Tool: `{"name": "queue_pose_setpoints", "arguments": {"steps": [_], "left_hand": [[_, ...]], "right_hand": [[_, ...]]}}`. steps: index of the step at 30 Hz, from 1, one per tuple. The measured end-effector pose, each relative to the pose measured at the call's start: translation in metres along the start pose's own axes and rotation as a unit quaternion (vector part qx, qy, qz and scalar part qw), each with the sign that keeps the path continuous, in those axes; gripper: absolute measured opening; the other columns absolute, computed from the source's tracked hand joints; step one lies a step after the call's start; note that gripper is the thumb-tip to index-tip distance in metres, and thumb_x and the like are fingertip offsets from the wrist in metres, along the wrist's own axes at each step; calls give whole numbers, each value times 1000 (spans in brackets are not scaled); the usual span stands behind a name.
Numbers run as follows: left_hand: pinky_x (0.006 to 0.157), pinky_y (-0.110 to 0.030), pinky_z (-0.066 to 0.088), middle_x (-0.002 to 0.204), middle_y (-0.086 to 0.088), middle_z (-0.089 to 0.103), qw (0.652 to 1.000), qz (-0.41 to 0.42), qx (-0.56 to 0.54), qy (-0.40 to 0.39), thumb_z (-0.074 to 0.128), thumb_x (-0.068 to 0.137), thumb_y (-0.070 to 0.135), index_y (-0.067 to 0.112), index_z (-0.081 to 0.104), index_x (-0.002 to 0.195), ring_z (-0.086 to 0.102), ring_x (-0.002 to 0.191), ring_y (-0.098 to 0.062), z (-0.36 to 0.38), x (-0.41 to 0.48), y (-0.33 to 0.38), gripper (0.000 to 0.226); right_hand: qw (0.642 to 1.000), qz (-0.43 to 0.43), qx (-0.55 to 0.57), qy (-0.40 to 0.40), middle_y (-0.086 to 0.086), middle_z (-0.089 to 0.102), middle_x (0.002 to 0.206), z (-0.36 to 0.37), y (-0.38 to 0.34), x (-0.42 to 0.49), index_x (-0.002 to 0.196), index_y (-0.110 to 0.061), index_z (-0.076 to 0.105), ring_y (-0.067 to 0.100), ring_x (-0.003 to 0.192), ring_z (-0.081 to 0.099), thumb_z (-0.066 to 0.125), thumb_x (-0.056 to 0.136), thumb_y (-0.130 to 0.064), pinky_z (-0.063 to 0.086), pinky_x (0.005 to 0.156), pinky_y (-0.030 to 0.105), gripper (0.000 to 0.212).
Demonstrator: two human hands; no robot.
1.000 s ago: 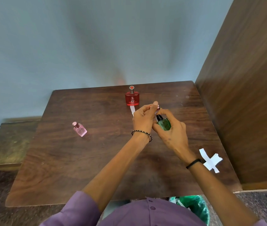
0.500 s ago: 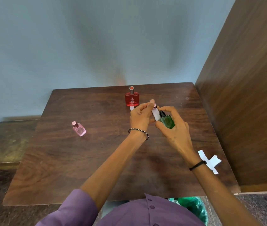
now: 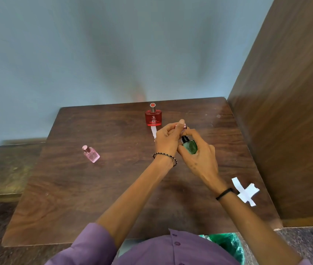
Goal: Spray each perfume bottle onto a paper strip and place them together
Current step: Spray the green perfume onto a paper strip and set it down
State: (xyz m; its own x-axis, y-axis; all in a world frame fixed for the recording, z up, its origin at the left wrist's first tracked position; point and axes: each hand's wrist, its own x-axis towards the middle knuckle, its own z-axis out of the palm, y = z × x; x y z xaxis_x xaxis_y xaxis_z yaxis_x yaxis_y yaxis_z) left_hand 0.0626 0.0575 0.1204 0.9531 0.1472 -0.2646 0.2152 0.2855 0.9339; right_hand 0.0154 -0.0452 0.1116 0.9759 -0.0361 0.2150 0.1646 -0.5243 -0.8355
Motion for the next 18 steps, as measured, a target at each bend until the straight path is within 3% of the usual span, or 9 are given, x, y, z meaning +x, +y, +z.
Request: {"name": "queue_pose_setpoints", "arguments": {"steps": [3,5,9,13,15,18], "left_hand": [[70,-28,62,91,-17,76,1000,-6,-25,1,73,91,24,-3,72,100,72,81,-20,0,2,5,29],[64,-27,62,94,-17,76,999,-9,-32,-1,72,92,25,-3,72,101,73,81,-20,-1,3,8,29],[57,-22,58,82,-6,75,1000,-11,-17,-4,72,91,25,-1,73,100,72,71,-11,-2,3,7,27],[60,-20,58,78,-2,74,1000,-4,-4,-2,73,91,25,3,74,93,71,70,-8,-1,2,4,22],[60,-20,57,77,0,75,1000,-2,2,-3,73,90,25,2,74,94,71,69,-6,-1,2,3,23],[61,-24,60,82,-4,76,1000,-5,-6,-4,73,91,24,-4,73,102,73,73,-11,-1,2,5,30]], "right_hand": [[1000,-11,12,18,-24,69,96,1,1,1,117,-41,57,-3,83,66,71,89,-37,45,70,5,31],[1000,-17,21,13,-25,68,99,-2,1,2,119,-37,57,-4,86,65,73,88,-29,43,69,2,35],[1000,-14,12,-9,-27,66,81,-7,3,7,115,-39,57,0,69,63,73,86,-27,43,58,8,35],[1000,-8,-5,-6,-23,66,73,-5,5,6,112,-43,57,4,66,61,72,88,-33,49,69,20,30],[1000,3,2,2,-28,65,78,-3,7,5,113,-43,57,2,70,62,73,89,-34,51,74,27,31],[999,-2,38,-1,-27,68,95,-4,8,4,118,-40,57,-3,81,66,74,87,-30,48,70,10,37]]}}
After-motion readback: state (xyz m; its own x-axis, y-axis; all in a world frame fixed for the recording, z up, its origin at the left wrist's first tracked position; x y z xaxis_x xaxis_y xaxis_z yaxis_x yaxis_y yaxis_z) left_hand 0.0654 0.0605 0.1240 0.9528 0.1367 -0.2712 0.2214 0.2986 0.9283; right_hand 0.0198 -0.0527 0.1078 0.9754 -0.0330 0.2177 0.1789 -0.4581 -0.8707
